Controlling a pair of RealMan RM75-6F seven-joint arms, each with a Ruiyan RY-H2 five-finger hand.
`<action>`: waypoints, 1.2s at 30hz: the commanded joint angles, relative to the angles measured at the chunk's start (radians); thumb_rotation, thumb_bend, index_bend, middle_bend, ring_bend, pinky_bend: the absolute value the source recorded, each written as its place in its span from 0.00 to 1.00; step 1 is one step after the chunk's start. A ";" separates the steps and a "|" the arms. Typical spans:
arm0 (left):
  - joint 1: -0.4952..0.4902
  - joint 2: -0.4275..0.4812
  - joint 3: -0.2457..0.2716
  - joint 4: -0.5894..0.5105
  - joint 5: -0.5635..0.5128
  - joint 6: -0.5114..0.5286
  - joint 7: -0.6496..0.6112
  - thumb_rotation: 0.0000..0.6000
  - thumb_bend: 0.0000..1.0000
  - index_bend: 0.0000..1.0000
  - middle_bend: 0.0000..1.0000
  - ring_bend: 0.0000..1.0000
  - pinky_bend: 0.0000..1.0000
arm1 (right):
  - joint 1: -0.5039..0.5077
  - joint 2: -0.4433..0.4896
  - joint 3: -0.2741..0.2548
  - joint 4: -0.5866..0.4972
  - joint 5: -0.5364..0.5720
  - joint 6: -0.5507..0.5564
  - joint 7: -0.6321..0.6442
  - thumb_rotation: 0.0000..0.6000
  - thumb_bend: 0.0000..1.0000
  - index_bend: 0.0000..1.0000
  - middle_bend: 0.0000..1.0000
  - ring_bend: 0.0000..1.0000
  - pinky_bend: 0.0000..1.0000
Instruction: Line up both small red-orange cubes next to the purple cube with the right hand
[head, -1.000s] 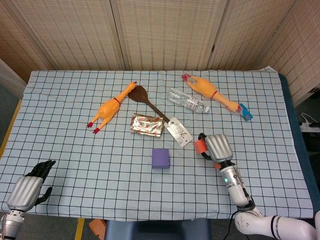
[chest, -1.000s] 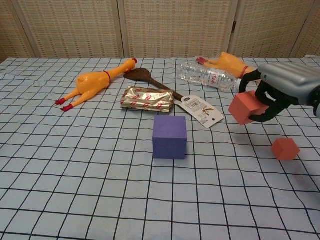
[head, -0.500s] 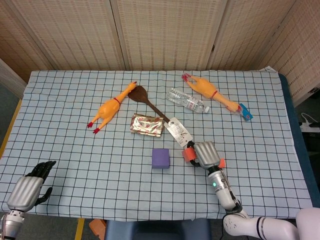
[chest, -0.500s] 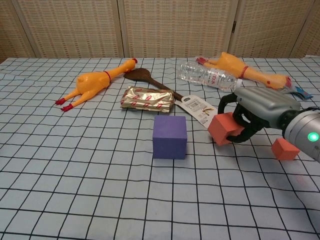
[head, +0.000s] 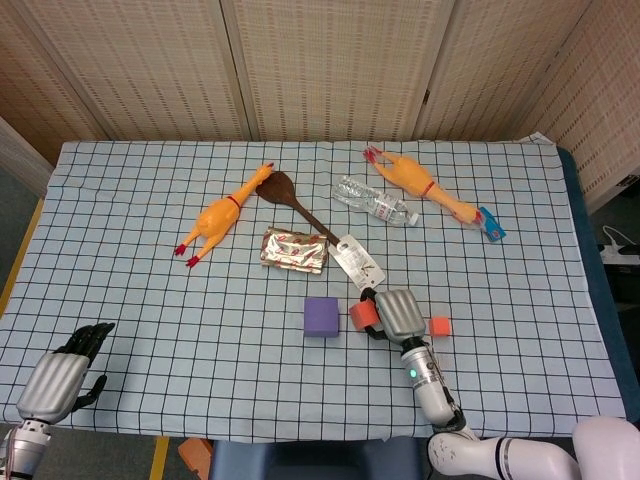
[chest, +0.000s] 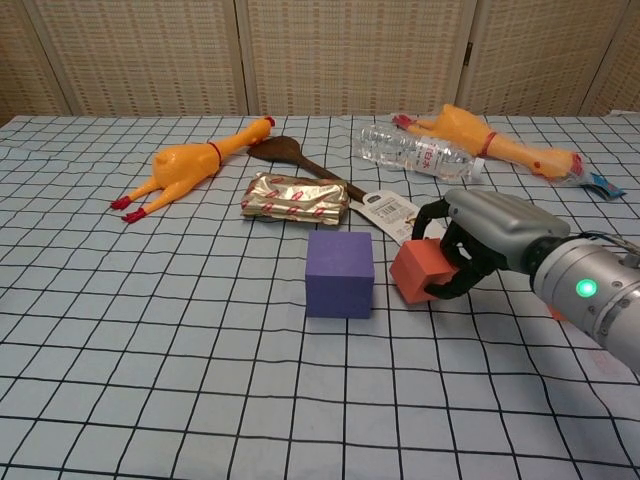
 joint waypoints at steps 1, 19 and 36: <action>-0.001 0.000 0.001 0.000 0.002 0.000 0.004 1.00 0.42 0.04 0.08 0.09 0.43 | 0.001 -0.008 -0.002 -0.005 0.002 0.002 -0.006 1.00 0.13 0.69 0.84 0.87 0.85; -0.005 -0.002 0.008 -0.001 0.014 -0.006 0.011 1.00 0.42 0.04 0.08 0.09 0.43 | 0.006 -0.069 -0.005 0.056 -0.018 0.005 0.012 1.00 0.13 0.69 0.84 0.87 0.85; -0.008 -0.005 0.010 0.000 0.013 -0.013 0.018 1.00 0.42 0.04 0.09 0.09 0.43 | 0.000 -0.049 -0.018 0.055 -0.061 -0.010 0.035 1.00 0.13 0.30 0.84 0.87 0.85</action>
